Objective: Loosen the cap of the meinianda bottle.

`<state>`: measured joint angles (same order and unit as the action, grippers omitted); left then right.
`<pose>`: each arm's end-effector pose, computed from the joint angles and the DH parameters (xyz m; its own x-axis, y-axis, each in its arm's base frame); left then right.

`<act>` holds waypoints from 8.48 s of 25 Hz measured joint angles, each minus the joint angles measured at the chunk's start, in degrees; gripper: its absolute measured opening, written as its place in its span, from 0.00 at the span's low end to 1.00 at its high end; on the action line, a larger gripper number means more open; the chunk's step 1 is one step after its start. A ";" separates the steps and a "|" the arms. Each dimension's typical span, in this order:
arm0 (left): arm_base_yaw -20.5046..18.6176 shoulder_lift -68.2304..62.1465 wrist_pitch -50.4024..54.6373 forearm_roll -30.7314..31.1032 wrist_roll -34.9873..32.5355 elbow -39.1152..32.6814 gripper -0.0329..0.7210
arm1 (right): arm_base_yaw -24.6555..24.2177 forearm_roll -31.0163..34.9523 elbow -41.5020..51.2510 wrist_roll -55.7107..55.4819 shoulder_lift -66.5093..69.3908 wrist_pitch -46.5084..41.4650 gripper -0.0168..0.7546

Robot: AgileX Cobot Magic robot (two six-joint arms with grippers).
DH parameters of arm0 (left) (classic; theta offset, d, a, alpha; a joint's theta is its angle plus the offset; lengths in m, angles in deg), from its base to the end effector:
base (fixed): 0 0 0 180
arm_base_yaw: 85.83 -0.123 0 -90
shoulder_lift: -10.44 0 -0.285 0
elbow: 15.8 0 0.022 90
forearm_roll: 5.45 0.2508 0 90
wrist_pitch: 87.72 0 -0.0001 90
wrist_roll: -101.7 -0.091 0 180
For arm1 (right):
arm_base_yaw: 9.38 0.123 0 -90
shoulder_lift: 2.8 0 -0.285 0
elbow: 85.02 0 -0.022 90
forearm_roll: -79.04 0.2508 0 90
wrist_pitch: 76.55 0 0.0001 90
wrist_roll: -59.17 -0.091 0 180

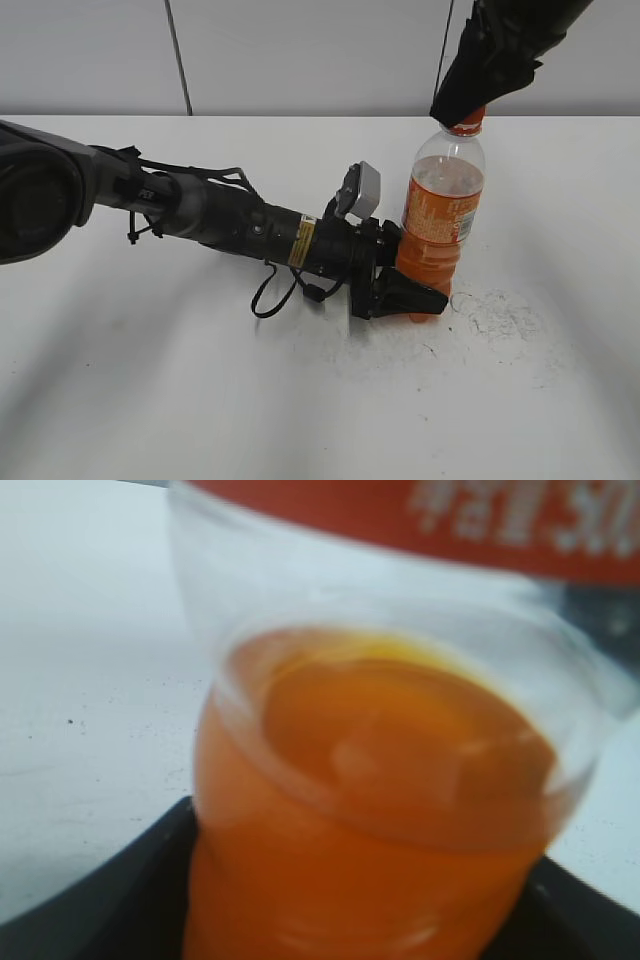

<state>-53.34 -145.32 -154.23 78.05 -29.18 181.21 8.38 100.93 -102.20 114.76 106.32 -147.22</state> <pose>0.3543 -0.3239 0.0448 -0.0681 0.2492 -0.9661 0.9770 -0.1794 -0.1151 0.3446 0.1440 0.3251 -0.3108 -0.8302 -0.4628 -0.9334 0.3586 -0.0163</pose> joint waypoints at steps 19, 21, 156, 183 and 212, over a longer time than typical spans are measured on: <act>0.00 0.00 0.00 0.00 0.00 0.00 0.77 | 0.00 -1.28 0.00 -24.98 0.00 0.25 0.71; 0.00 0.00 0.00 0.00 0.00 0.00 0.77 | 0.00 -2.05 0.00 -34.18 0.00 0.25 0.72; -6.92 2.33 0.23 14.53 3.63 -0.06 0.86 | -8.87 6.66 52.97 -25.90 -0.88 54.29 0.67; -8.82 32.60 55.46 16.67 24.45 -23.92 0.69 | -8.87 6.61 52.97 -25.95 -16.23 42.12 0.67; 8.20 88.20 120.60 -59.26 -19.27 -44.93 0.56 | -8.87 2.16 53.03 -33.60 -55.03 6.81 0.67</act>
<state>-45.14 -57.12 -33.63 18.79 -48.45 136.28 -0.49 103.09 -49.17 81.16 51.30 -140.41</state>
